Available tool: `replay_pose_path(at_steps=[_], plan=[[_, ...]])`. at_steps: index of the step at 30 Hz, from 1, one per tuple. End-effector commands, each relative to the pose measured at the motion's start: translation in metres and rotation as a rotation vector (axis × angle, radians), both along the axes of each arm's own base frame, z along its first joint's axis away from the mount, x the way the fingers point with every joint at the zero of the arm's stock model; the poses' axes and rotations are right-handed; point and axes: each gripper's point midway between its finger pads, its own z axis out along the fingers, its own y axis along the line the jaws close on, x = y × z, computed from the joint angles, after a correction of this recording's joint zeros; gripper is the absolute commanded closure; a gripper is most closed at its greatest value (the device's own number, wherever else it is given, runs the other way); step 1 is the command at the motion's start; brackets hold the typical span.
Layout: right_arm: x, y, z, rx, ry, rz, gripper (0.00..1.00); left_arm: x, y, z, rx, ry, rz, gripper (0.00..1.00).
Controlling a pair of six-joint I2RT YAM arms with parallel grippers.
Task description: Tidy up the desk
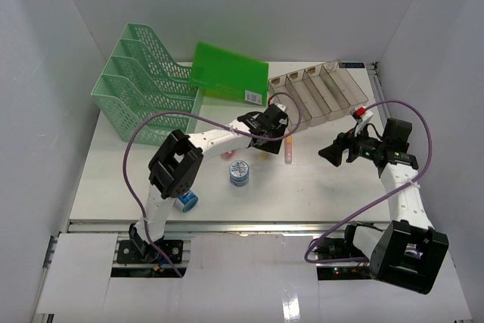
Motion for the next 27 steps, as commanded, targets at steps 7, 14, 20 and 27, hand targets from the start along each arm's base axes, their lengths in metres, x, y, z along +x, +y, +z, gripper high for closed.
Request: replay_pose_path(at_steps=[7, 14, 20, 27], plan=[[-0.001, 0.002, 0.007, 0.031, -0.033, 0.015, 0.12, -0.004, 0.007, -0.003, 0.061, -0.001, -0.020, 0.38], [-0.001, 0.000, 0.006, 0.040, -0.025, 0.012, 0.12, -0.014, 0.008, -0.014, 0.060, 0.035, -0.043, 0.43], [-0.001, -0.001, 0.005, 0.044, -0.020, 0.009, 0.12, -0.020, 0.010, -0.023, 0.071, 0.049, -0.049, 0.44], [-0.002, -0.001, 0.005, 0.046, -0.021, 0.010, 0.12, -0.025, 0.012, -0.028, 0.077, 0.058, -0.049, 0.48]])
